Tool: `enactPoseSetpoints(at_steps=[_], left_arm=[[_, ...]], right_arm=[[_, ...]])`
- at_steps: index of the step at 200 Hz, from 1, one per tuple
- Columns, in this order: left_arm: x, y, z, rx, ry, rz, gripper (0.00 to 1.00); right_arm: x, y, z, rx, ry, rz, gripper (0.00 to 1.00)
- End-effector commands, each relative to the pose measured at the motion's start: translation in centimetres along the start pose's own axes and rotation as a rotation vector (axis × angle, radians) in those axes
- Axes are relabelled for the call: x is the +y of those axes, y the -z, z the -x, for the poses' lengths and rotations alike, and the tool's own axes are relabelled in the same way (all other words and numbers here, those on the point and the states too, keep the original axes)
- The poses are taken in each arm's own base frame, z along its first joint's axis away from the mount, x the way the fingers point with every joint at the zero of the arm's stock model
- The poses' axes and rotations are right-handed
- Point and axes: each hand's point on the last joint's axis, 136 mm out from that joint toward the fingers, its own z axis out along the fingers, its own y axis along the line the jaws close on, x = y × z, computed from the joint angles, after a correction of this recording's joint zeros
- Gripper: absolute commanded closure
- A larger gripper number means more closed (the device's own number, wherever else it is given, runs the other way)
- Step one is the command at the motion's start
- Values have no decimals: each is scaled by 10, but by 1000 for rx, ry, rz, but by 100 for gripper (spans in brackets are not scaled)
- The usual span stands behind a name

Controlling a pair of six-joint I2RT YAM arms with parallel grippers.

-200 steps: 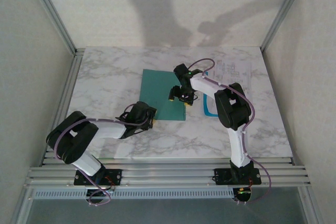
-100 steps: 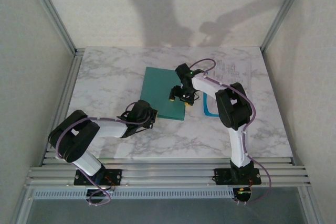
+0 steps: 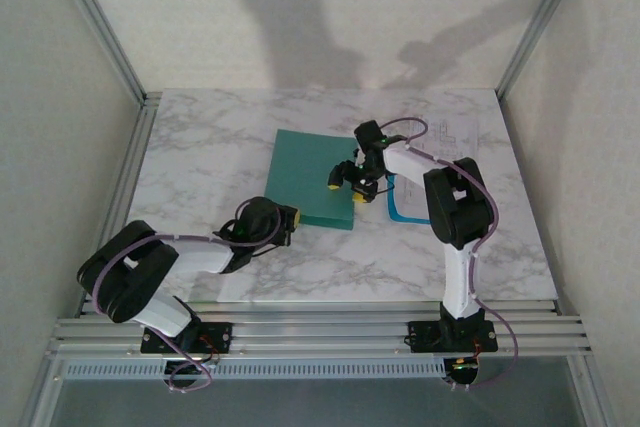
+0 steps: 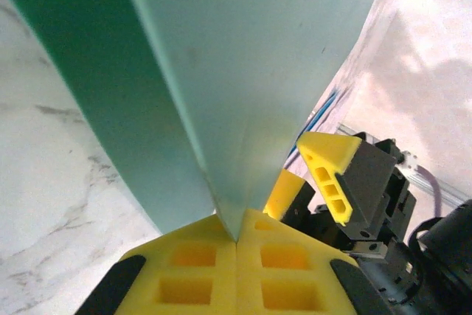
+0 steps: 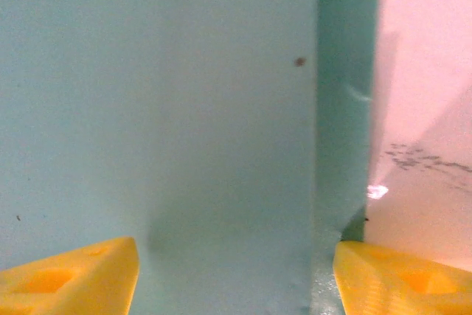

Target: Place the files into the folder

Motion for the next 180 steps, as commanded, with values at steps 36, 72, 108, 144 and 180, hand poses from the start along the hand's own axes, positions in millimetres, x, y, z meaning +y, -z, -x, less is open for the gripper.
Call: enactPoseSetpoints(at_steps=[36, 72, 108, 144, 180], left_arm=[[-18, 5, -13, 105, 60, -70, 100], [-12, 6, -11, 102, 59, -47, 100], [-10, 7, -9, 91, 48, -28, 100], [-8, 9, -6, 55, -32, 56, 81], [-10, 24, 5, -44, -187, 219, 30]], right_arm=[[9, 12, -7, 33, -110, 124, 48], [16, 23, -2, 5, -133, 145, 60], [21, 32, 2, -18, -135, 157, 78], [23, 36, 0, -21, -143, 152, 100], [29, 45, 0, -36, -132, 140, 100]])
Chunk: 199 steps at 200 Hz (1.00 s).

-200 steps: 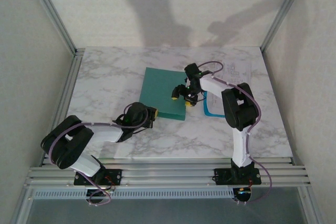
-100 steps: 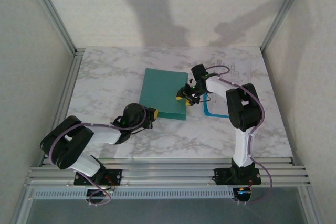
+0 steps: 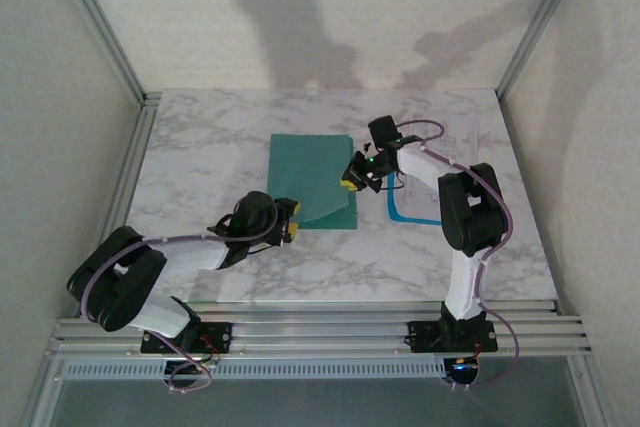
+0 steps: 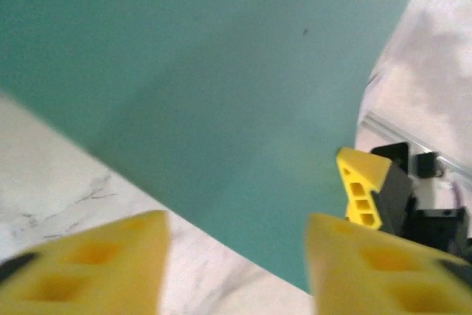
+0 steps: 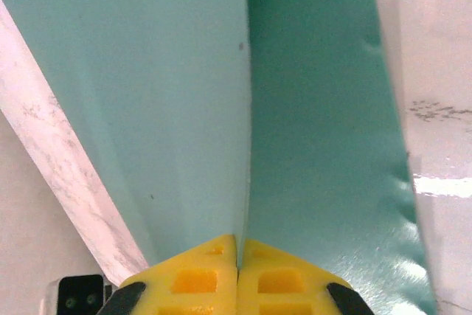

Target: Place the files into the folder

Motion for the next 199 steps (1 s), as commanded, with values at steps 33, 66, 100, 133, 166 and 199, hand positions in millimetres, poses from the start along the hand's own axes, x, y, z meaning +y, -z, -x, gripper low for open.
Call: enactPoseSetpoints(at_steps=[33, 66, 100, 133, 166, 199], left_arm=[[-31, 42, 22, -198, -372, 215, 27], [-77, 27, -6, -116, -767, 263, 32], [-107, 13, -58, -77, -1250, 330, 31], [-96, 3, -78, -128, -1581, 473, 28], [-83, -10, -82, -209, -1747, 585, 27], [-91, -16, -68, -350, -1781, 657, 30]], right_arm=[[18, 21, -5, -27, 11, -33, 100], [24, 26, -10, -26, 0, -65, 100], [28, 27, -12, -5, -29, -82, 100], [33, 29, -12, 6, -40, -89, 100], [37, 31, -13, 11, -46, -80, 100], [37, 32, -15, 14, -52, -76, 100]])
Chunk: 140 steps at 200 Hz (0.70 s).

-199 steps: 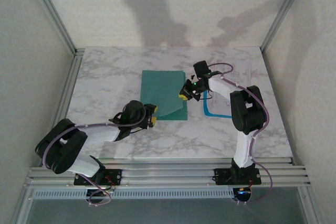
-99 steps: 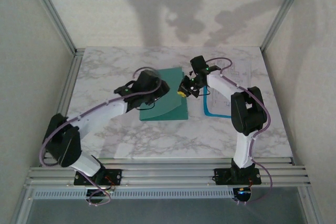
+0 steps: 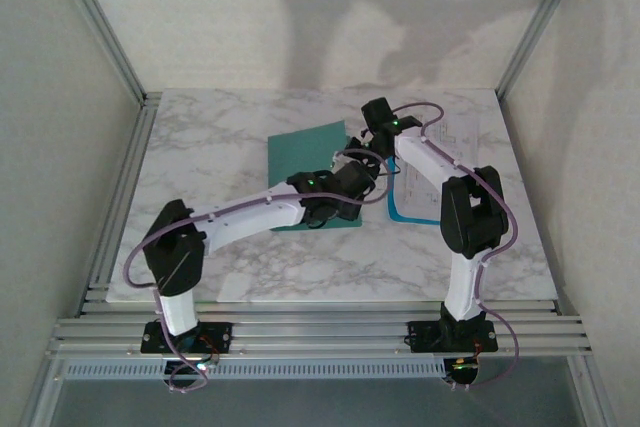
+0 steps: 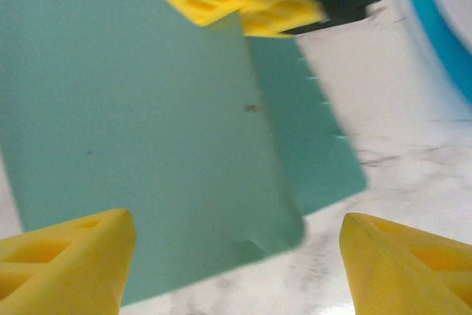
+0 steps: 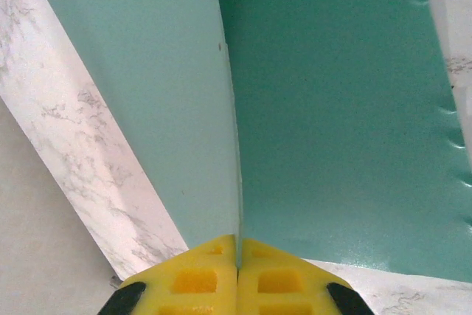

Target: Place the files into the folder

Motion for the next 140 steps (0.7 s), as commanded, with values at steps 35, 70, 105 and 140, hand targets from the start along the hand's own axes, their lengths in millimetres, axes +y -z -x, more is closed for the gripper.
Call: enactPoseSetpoints(at_steps=[35, 70, 105, 140], left_arm=[[19, -8, 20, -63, -132, 184, 53], [26, -8, 18, -78, -157, 225, 100], [34, 5, 17, -112, -167, 211, 100], [44, 25, 16, -158, -130, 159, 100]], right_arm=[[0, 1, -12, 39, -44, -7, 100], [2, 2, -14, 43, -47, 0, 100], [13, 10, -13, 38, -5, 48, 79], [25, 66, 21, -168, 53, 162, 25]])
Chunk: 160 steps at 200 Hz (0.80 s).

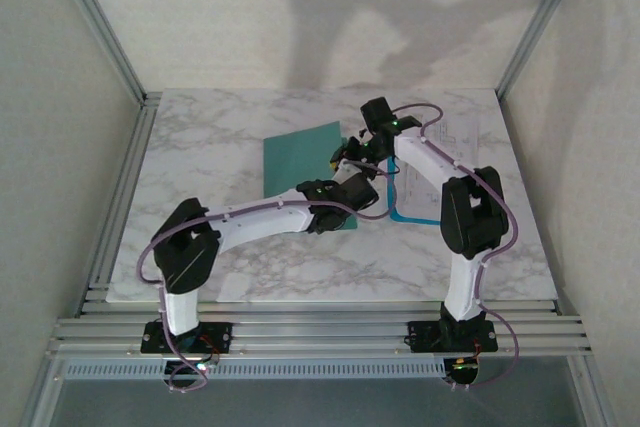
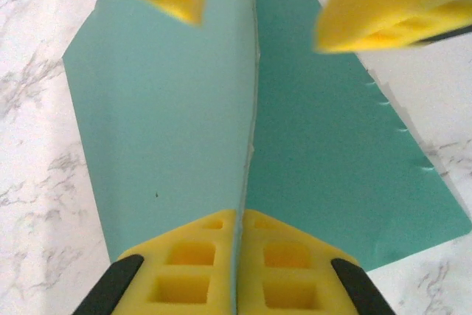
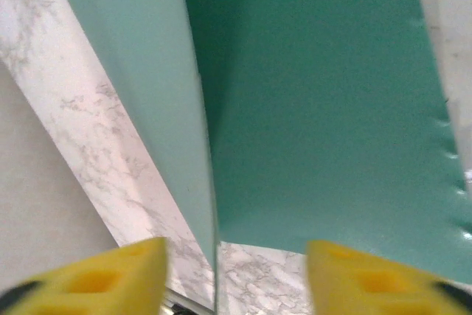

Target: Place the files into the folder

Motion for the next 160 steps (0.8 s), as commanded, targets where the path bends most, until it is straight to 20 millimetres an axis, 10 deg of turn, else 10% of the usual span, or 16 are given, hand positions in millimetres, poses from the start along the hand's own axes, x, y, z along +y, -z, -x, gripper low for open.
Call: enactPoseSetpoints(at_steps=[1, 29, 48, 118, 160], left_arm=[[23, 22, 13, -72, 48, 6, 100], [32, 31, 10, -87, 111, -17, 100], [39, 34, 8, -88, 171, -30, 100], [67, 58, -5, -149, 322, -75, 100], [91, 61, -20, -150, 441, -63, 100]], right_arm=[[16, 58, 22, -168, 46, 105, 24], [-13, 99, 48, -368, -65, 162, 19], [-33, 93, 47, -385, -120, 171, 20], [-34, -40, -5, -71, -110, 24, 75], [-35, -90, -7, 1, -68, -94, 84]])
